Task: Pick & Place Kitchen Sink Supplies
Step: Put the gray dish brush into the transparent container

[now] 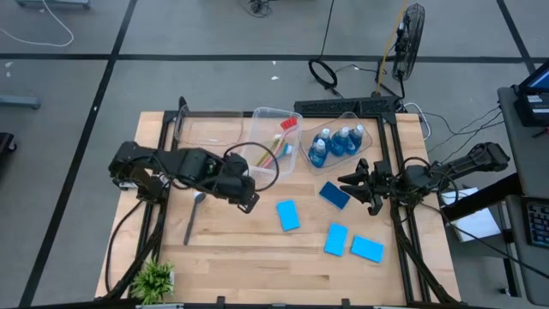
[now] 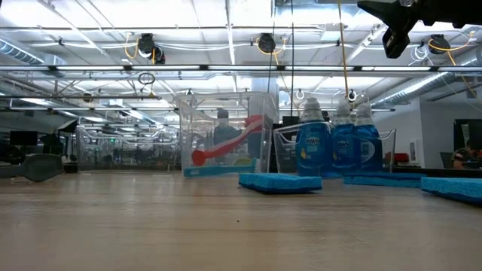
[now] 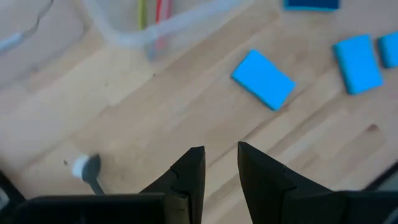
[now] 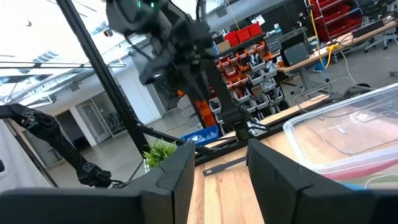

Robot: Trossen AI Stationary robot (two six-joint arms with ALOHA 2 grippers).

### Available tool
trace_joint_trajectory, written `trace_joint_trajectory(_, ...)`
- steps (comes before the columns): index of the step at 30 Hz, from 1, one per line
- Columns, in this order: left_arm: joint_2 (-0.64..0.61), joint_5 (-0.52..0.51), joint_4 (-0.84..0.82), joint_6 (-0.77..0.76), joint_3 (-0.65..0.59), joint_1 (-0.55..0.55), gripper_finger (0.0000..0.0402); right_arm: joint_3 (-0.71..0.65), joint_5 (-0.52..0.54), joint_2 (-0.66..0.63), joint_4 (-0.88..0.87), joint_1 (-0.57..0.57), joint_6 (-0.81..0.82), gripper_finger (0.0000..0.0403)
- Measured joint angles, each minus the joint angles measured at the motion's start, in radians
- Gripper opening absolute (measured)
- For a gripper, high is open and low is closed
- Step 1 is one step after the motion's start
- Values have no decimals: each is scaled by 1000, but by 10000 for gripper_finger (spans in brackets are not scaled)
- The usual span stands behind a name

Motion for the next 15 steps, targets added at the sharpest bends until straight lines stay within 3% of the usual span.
trace_joint_trajectory(15, -23, 172, -2, -207, -422, -41, 97, 0, 0, 0, -3, 0, 0, 134)
